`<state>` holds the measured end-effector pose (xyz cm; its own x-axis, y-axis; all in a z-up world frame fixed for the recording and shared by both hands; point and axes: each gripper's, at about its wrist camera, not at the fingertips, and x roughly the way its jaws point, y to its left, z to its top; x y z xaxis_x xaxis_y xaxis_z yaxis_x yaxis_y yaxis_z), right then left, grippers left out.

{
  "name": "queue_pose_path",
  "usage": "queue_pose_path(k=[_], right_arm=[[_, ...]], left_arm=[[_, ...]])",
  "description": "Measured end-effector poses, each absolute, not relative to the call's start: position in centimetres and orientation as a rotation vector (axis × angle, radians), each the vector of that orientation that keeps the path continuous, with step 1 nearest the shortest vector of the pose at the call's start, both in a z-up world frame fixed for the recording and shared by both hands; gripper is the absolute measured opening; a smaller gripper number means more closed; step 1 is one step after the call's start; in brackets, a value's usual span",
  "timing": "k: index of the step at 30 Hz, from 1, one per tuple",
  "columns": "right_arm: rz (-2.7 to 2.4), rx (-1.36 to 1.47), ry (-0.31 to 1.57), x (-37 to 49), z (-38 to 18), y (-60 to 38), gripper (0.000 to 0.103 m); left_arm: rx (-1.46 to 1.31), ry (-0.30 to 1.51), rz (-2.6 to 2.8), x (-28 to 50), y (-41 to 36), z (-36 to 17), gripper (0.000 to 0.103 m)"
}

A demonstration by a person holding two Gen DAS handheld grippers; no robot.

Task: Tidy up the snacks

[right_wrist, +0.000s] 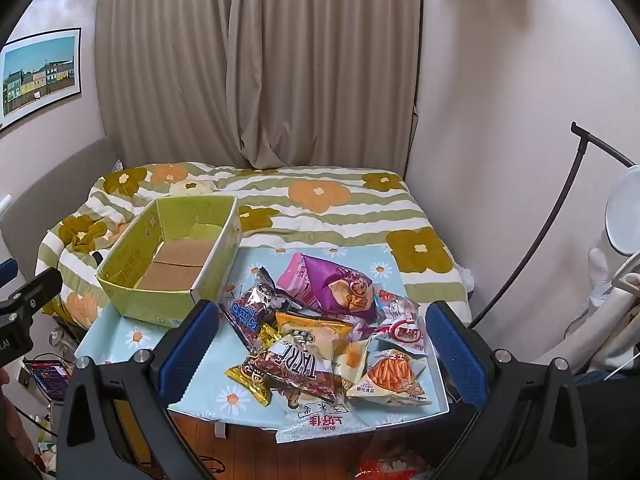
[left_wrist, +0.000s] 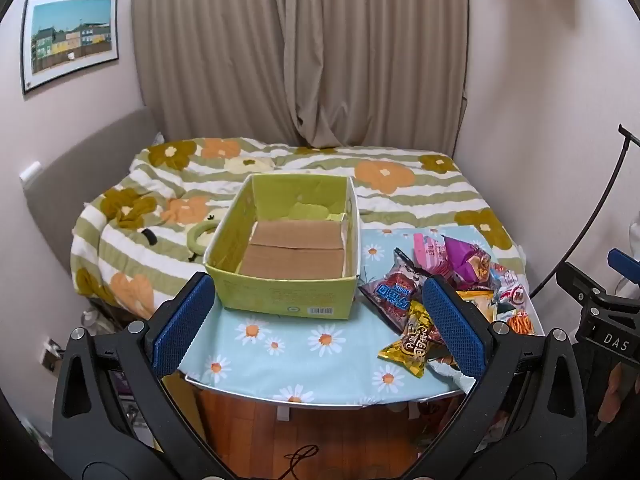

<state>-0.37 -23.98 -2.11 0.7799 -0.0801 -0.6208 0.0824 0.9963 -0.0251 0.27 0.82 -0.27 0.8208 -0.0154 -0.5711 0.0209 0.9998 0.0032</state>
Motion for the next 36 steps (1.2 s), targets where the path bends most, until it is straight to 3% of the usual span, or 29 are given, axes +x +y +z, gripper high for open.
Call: queue_pose_path(k=[36], right_arm=[[-0.087,0.003,0.673,-0.5,-2.2,-23.84,0.103]], left_arm=[[0.009,0.616,-0.02,0.46,0.97,-0.69,0.103]])
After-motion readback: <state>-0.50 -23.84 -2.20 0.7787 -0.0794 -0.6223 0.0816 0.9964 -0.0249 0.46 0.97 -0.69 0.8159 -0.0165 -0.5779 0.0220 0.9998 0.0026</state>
